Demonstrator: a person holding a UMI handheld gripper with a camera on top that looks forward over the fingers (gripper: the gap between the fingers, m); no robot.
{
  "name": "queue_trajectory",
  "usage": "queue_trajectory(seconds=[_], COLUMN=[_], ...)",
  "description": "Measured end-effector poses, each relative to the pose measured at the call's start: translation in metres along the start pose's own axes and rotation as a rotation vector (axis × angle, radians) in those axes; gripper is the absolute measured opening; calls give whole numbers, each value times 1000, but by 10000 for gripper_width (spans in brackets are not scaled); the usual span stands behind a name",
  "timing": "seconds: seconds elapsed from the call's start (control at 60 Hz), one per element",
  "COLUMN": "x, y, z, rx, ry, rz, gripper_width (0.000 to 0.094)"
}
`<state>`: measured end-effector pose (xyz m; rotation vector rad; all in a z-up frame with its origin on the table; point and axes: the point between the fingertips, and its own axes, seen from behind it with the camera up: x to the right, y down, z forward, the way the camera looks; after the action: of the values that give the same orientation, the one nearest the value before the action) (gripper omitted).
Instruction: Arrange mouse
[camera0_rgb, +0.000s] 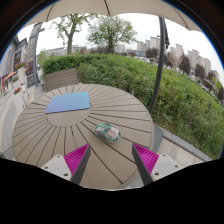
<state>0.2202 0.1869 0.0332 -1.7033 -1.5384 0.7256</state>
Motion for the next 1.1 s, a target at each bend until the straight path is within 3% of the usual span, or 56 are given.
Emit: queue_trajectory(seconds=[0.4, 0.717, 0.8, 0.833, 0.85, 0.95, 1.1], x=[0, 11, 10, 10, 8, 11, 5], y=[-18, -34, -35, -35, -36, -37, -87], z=[105, 135, 139, 139, 138, 137, 118], rx=[-43, -81, -92, -94, -96, -120, -91], ry=[-109, -105, -109, -108, -114, -91, -94], rz=[-59, -7, 10, 4, -3, -33, 22], gripper_width=[859, 832, 730, 598, 445, 362, 359])
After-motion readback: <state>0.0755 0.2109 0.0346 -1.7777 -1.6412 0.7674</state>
